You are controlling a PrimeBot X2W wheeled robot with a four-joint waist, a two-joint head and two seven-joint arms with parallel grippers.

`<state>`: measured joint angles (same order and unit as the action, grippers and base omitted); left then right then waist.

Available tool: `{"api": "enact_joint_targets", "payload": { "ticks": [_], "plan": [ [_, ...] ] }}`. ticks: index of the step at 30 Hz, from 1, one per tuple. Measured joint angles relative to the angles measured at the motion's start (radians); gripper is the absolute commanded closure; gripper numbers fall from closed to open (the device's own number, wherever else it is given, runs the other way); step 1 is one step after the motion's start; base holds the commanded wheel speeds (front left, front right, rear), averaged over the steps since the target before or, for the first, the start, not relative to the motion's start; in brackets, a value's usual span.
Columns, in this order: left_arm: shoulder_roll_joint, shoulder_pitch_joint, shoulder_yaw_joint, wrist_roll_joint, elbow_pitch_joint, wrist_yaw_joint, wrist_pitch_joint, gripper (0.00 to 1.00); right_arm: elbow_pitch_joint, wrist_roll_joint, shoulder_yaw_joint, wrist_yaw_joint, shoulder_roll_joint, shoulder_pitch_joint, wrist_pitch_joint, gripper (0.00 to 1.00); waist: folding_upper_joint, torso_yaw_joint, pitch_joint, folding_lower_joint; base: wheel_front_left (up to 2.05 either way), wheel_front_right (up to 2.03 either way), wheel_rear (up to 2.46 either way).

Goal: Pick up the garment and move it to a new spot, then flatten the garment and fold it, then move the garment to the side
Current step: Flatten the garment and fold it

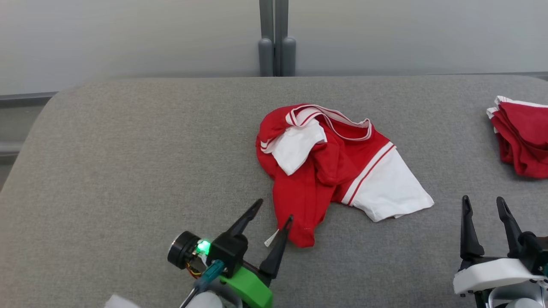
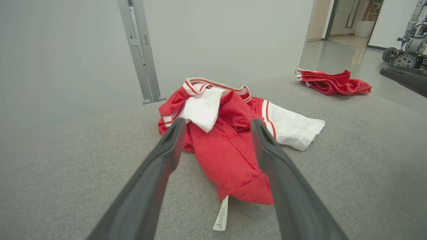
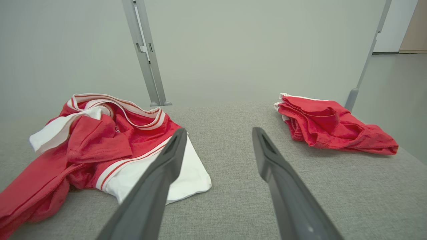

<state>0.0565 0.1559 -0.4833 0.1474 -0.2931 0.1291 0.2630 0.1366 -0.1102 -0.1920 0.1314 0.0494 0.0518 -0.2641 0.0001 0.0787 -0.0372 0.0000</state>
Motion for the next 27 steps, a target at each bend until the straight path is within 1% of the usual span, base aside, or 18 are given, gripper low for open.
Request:
{"api": "enact_joint_targets", "payload": {
  "ticks": [2,6,10,15,20,27],
  "plan": [
    [0.002,0.062,-0.085,0.033,-0.079,0.002,-0.046,0.0,0.001,-0.006,0.007,0.0,-0.001,-0.017,0.0,0.0,0.0,-0.019,-0.017,0.0,0.0,0.0,0.0],
    [0.007,0.149,-0.171,0.062,-0.175,0.002,-0.12,0.0,0.003,-0.019,0.009,0.0,0.0,-0.03,0.0,0.0,0.0,-0.063,-0.046,0.0,0.0,0.0,0.0],
    [0.009,0.184,-0.18,0.069,-0.24,0.001,-0.165,0.0,0.008,-0.023,0.005,0.0,0.0,-0.032,0.0,0.0,0.0,-0.106,-0.07,0.0,0.0,0.0,0.0],
    [0.021,0.185,-0.182,0.077,-0.262,-0.025,-0.211,0.0,0.007,-0.028,-0.007,0.0,0.0,-0.03,0.0,0.0,0.0,-0.141,-0.091,0.0,0.0,0.0,0.0],
    [0.036,0.181,-0.192,0.062,-0.253,-0.046,-0.23,0.0,0.012,-0.035,-0.015,0.0,0.0,-0.025,0.0,0.0,0.0,-0.14,-0.09,0.0,0.0,0.0,0.0],
    [0.036,0.169,-0.225,0.054,-0.226,-0.046,-0.268,0.0,0.017,-0.045,-0.006,0.0,0.0,-0.026,0.0,0.0,0.0,-0.131,-0.092,0.0,0.0,0.0,0.0]
  ]
}}
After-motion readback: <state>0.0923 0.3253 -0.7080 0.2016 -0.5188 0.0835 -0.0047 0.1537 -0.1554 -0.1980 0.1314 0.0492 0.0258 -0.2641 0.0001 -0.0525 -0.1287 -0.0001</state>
